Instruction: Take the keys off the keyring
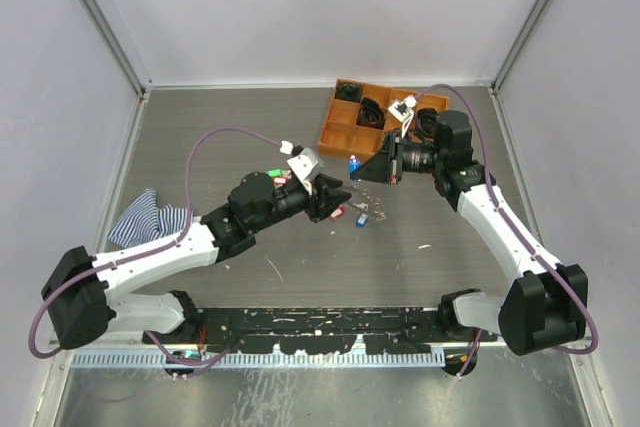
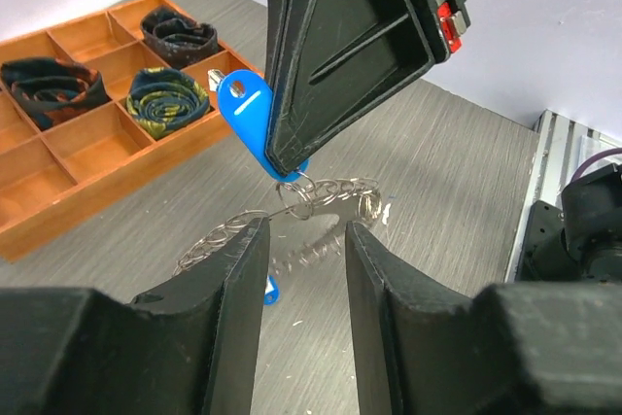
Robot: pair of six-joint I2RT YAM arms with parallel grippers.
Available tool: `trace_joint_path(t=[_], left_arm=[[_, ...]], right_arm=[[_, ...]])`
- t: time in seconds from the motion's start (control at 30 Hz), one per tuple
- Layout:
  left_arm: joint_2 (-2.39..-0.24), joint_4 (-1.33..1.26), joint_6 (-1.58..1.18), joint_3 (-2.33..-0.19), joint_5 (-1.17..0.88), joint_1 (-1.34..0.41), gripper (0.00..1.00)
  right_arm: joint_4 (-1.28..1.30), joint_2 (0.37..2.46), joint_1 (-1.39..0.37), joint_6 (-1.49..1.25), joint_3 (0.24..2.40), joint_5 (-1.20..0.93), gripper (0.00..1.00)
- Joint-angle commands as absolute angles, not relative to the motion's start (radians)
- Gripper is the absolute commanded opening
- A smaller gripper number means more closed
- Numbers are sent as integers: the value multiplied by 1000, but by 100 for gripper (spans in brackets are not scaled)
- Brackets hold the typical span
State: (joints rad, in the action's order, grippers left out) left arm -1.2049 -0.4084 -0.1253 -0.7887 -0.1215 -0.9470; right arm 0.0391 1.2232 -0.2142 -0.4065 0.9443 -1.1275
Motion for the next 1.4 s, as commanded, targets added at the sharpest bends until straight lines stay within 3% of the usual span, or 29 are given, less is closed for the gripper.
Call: trace_joint_path(t=[0.0, 1.37], left_arm=[[-1224, -389, -186, -860, -93, -948, 38], [-1277, -192, -202, -975, 103, -993, 30]], right_arm=[[-6, 1189, -217, -405, 993, -1127, 1], [-56, 1195, -217, -470, 984, -1131, 1]])
